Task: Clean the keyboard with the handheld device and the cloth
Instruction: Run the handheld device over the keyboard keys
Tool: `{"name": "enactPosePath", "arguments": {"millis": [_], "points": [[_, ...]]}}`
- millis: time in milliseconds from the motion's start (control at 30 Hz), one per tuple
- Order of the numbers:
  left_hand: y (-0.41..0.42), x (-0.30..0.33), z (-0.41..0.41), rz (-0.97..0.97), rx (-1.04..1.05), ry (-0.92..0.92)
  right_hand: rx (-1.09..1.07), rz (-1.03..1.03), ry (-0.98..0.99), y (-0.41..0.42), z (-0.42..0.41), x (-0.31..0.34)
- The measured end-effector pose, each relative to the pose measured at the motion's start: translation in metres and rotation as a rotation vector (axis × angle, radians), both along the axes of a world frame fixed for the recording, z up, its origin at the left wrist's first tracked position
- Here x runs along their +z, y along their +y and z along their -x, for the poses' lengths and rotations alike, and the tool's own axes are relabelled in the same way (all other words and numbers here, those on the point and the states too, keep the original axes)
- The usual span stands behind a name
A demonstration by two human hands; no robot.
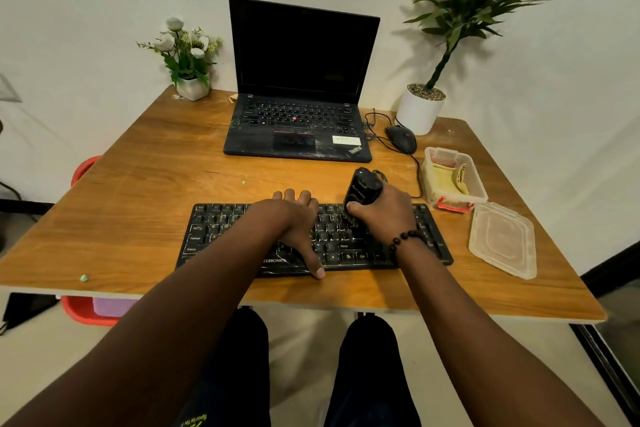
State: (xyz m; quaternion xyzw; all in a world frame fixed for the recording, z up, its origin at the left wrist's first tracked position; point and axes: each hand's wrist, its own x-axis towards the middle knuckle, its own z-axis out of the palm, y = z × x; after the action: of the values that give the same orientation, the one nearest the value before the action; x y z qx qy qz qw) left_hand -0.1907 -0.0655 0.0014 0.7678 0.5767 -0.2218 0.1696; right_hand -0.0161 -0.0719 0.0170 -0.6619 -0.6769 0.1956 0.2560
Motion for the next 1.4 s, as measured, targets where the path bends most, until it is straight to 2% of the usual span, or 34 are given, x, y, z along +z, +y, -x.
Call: {"name": "enactPosePath", "arguments": {"millis": [67, 200, 400, 633, 700, 800, 867, 933, 1033, 1300, 1400], "points": [[0.001, 0.0, 0.0, 0.003, 0.002, -0.005, 0.032, -0.02, -0.058, -0.003, 0.006, -0.001], [0.0, 0.0, 0.001, 0.002, 0.002, -0.018, 0.197, 0.165, -0.221, -0.001, 0.0, 0.017], [0.001, 0.0, 0.001, 0.005, -0.002, -0.009, 0.073, 0.018, -0.095, 0.008, -0.003, 0.02], [0.002, -0.004, 0.004, 0.009, 0.011, -0.031, 0.273, 0.077, -0.195, 0.0, -0.003, 0.012], [0.002, -0.003, 0.003, 0.005, 0.005, -0.03, 0.215, 0.054, -0.153, 0.006, -0.011, 0.02], [0.001, -0.004, 0.003, 0.001, 0.005, -0.038, 0.065, -0.043, 0.026, 0.012, -0.012, 0.017], [0.001, -0.004, 0.004, 0.009, 0.013, -0.035, 0.131, -0.011, 0.054, 0.009, -0.006, 0.01], [0.001, -0.004, 0.004, 0.014, 0.018, -0.031, 0.21, -0.014, -0.048, 0.011, -0.001, 0.002], [0.001, -0.003, 0.003, 0.01, 0.018, -0.026, 0.15, -0.078, -0.107, 0.021, 0.0, 0.005], [0.003, -0.003, 0.003, 0.011, 0.002, -0.028, 0.108, -0.002, 0.213, 0.032, -0.002, 0.014], [0.002, -0.005, 0.004, 0.006, -0.002, -0.027, 0.158, 0.053, 0.179, 0.035, -0.001, 0.012]]}}
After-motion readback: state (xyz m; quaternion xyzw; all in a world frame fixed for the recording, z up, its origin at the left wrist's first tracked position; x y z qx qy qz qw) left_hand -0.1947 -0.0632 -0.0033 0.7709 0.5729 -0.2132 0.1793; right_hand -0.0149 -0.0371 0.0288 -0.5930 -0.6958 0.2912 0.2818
